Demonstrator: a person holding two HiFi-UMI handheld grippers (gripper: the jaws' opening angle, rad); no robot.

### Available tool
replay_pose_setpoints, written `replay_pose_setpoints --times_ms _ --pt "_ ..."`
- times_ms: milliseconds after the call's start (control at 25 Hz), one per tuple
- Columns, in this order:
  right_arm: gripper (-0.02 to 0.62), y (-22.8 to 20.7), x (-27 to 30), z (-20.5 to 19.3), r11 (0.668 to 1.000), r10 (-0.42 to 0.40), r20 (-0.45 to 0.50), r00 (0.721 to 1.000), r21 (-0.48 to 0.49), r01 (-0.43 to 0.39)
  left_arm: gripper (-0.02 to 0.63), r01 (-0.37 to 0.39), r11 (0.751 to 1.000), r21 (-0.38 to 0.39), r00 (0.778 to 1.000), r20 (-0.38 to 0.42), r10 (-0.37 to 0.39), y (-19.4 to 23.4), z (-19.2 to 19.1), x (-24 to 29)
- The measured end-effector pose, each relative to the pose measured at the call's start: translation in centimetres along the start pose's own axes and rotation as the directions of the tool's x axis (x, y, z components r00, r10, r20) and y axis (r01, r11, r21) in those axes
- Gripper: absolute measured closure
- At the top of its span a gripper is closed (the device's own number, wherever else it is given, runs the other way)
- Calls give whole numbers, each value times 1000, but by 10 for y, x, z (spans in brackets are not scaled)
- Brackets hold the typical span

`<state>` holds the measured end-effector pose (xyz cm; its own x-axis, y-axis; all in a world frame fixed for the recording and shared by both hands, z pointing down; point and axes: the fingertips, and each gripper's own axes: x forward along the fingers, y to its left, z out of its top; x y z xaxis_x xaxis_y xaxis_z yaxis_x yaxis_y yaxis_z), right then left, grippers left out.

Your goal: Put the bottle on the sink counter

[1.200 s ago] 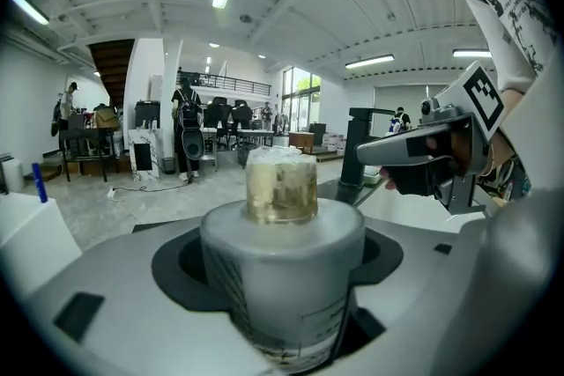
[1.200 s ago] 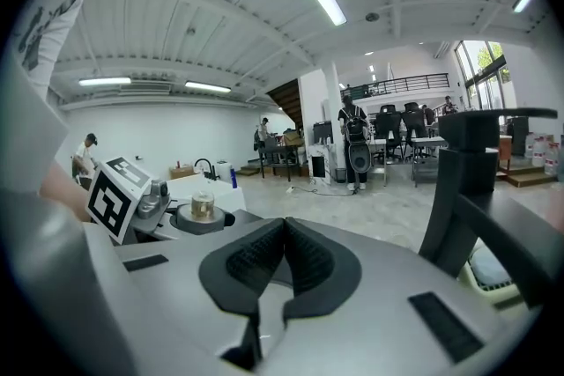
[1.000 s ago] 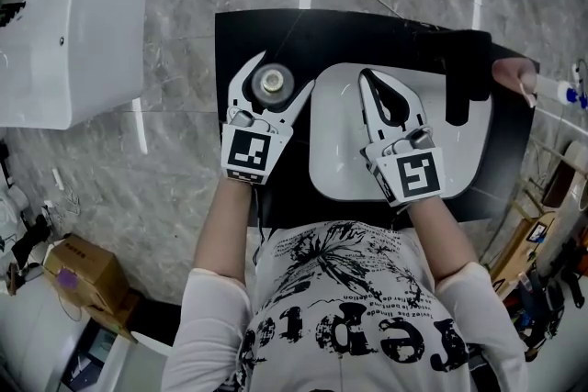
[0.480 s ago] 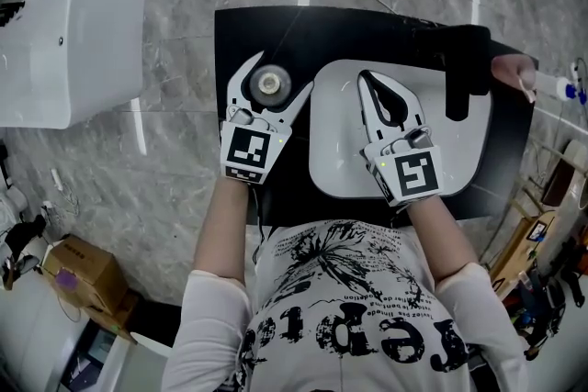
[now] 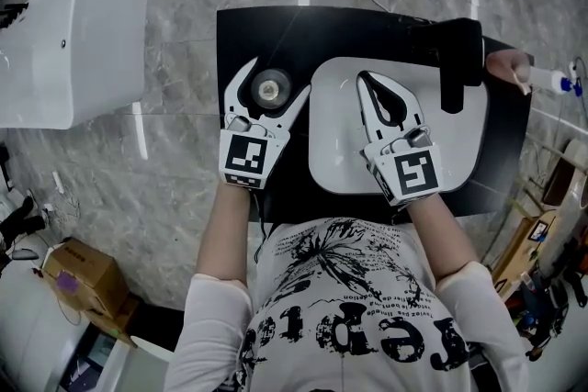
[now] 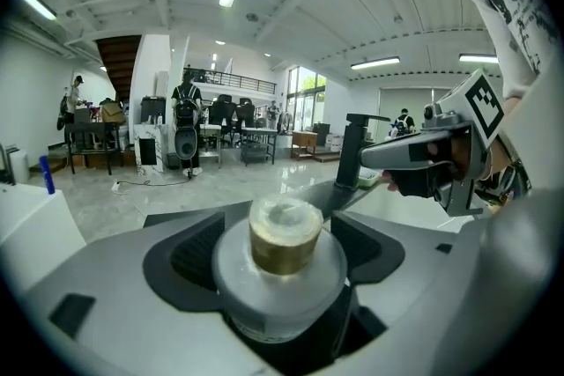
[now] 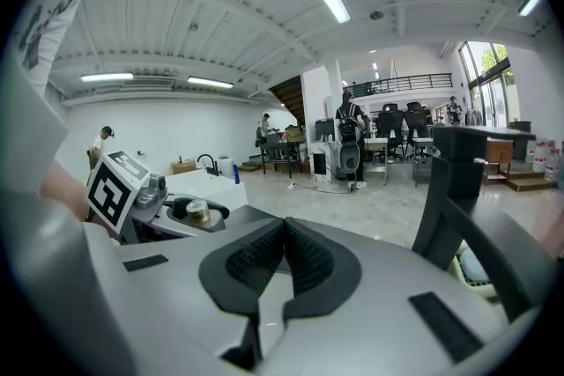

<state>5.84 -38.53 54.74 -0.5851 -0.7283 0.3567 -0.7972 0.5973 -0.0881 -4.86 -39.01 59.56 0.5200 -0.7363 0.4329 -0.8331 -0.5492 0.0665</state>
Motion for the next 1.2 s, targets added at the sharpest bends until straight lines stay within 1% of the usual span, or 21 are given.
replay_pose_setpoints --times_ms 280,360,440,480,520,560,640,720,840,880,960,1080,1200 --pt "580 15 -20 20 1000 -23 32 999 -15 23 245 -3 999 40 999 32 1 -7 26 -30" --pt "580 22 -29 27 1000 -26 34 999 -13 27 245 -12 999 46 999 53 10 -9 39 -44" --pt "580 31 -41 35 1000 -26 37 999 -10 26 245 -16 999 40 996 91 12 -12 57 -64" --pt "580 34 -47 40 1000 -28 44 999 -12 28 262 -13 999 31 993 114 10 -14 67 -73" --pt "580 37 -52 46 999 -33 55 998 -18 34 320 -11 1000 18 991 137 8 -15 77 -83" --pt "580 39 -59 52 999 -40 65 997 -24 42 358 -9 1000 4 988 156 9 -16 85 -93" --pt "580 44 -72 62 998 -59 79 995 -32 62 393 -2 1000 -3 984 177 3 -20 96 -113" --pt "580 51 -85 71 996 -68 92 993 -43 72 433 -3 1000 11 981 192 1 -25 105 -132" --pt "580 67 -102 85 996 -54 119 991 -60 61 496 -6 999 40 980 199 -2 -30 115 -159" --pt "580 72 -108 90 996 -50 130 990 -62 58 537 -3 999 50 979 203 -7 -33 117 -167" --pt "580 83 -120 100 996 -53 148 988 -67 63 580 3 998 59 976 215 -15 -39 123 -186" --pt "580 100 -140 113 993 -70 174 982 -76 85 591 -9 997 81 969 249 -12 -44 139 -216" --pt "580 114 -156 126 990 -83 208 975 -94 104 592 -5 994 111 961 277 -26 -50 152 -241"
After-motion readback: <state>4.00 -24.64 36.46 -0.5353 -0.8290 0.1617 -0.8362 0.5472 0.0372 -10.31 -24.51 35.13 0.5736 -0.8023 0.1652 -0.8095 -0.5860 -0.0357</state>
